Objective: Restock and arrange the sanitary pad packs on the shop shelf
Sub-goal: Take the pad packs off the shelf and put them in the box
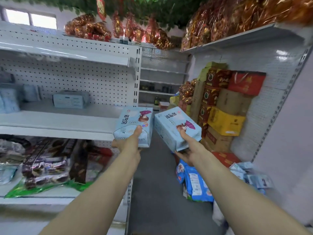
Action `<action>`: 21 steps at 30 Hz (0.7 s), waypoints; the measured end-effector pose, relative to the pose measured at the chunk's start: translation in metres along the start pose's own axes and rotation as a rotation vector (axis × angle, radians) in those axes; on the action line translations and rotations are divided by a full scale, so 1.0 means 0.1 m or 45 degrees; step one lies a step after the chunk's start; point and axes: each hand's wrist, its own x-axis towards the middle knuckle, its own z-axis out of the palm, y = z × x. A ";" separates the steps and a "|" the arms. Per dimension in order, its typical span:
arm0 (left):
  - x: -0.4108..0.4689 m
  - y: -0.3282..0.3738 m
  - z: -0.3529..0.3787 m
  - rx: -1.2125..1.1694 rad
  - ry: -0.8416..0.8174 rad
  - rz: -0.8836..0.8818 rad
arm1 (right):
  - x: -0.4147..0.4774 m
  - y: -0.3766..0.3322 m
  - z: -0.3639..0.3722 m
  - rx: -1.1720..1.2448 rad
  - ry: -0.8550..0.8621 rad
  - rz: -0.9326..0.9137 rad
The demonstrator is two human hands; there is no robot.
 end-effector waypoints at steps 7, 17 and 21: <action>0.00 -0.78 -0.02 0.164 -0.057 -0.146 | 0.10 0.23 -0.66 0.133 0.096 0.020; 0.07 -1.57 -0.30 0.143 0.015 -0.317 | 0.61 0.86 -1.31 0.302 0.191 0.054; 0.27 -1.95 -0.59 0.169 0.045 -0.436 | 0.86 1.29 -1.49 0.357 0.245 0.101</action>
